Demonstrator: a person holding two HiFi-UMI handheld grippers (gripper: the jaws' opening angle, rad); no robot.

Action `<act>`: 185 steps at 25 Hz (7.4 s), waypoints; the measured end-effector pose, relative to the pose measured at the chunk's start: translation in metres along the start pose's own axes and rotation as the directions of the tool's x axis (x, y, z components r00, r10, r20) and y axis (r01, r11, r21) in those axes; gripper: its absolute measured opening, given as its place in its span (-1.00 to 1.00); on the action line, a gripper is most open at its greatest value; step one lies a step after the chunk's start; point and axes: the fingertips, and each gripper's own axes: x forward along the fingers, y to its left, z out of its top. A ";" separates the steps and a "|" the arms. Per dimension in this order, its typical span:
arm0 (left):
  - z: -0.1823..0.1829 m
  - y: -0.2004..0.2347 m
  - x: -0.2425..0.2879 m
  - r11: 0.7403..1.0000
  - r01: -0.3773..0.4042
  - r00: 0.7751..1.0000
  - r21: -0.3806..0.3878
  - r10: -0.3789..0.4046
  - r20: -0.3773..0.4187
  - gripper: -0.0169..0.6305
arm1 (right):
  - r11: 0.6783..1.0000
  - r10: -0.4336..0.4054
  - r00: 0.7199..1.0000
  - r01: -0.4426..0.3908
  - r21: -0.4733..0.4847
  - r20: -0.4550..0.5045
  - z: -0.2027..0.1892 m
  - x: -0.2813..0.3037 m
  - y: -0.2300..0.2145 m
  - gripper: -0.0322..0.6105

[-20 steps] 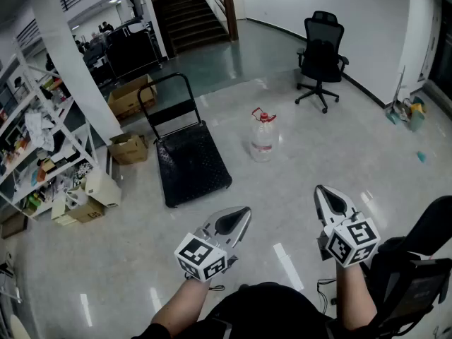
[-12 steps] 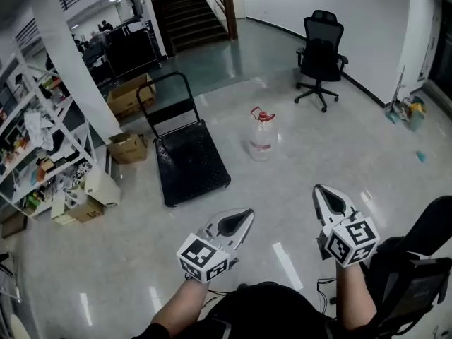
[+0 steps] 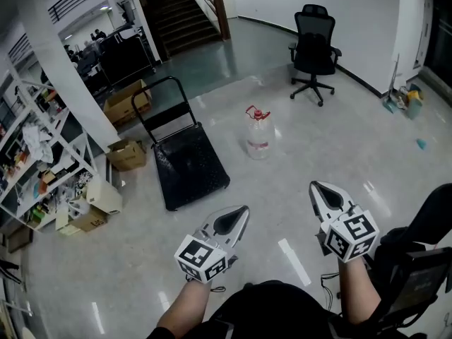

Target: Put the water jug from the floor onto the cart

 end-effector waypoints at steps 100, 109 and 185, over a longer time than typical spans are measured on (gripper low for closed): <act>-0.402 0.821 0.745 0.814 -0.288 0.789 -0.505 -0.097 -0.606 -0.95 | 0.709 0.028 0.658 0.518 0.478 -0.753 -0.470 0.954 -0.567 -0.19; -0.456 0.775 0.735 0.868 -0.119 0.682 -0.482 -0.281 -0.675 -0.95 | 0.613 0.064 0.624 0.591 0.524 -0.779 -0.537 0.965 -0.569 -0.19; -0.088 0.885 0.120 0.452 -0.819 0.525 -0.353 0.839 -0.145 -0.95 | 0.524 0.814 0.436 -0.268 0.808 -0.383 -0.158 1.090 0.068 -0.75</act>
